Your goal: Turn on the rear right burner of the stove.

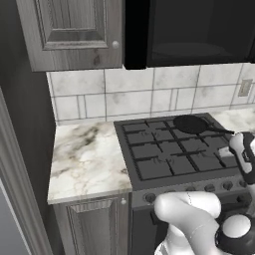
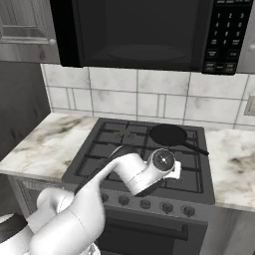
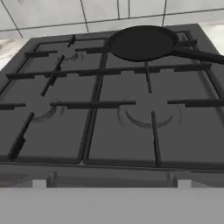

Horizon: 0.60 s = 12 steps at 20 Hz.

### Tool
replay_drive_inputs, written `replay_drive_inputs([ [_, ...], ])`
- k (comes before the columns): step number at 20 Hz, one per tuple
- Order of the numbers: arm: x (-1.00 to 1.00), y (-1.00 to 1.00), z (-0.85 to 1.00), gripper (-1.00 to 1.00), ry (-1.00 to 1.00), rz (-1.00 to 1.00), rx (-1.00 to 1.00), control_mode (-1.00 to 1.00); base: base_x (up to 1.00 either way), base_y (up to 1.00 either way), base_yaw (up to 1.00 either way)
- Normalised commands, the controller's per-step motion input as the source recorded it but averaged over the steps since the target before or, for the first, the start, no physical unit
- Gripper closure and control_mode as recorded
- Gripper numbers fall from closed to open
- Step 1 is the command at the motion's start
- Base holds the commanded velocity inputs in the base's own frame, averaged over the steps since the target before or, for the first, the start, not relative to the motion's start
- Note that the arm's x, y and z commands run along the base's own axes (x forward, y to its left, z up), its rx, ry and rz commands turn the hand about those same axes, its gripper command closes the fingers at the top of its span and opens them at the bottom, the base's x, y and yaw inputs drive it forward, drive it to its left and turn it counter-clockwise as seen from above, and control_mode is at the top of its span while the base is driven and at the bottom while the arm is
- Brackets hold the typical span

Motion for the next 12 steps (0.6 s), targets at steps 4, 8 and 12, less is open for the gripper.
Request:
replay_drive_inputs([
  [4, -0.07, -0.39, -0.94, -1.00, -0.33, 0.00, -0.04, -1.00, 0.00, 0.00, 0.00],
  [8, -0.16, -0.01, -0.69, -1.00, -0.54, 0.00, 0.00, -1.00, 0.00, 0.00, 0.00],
  [12, -0.57, -0.15, -0.32, -1.00, -0.43, 0.00, 0.00, -1.00, 0.00, 0.00, 0.00],
])
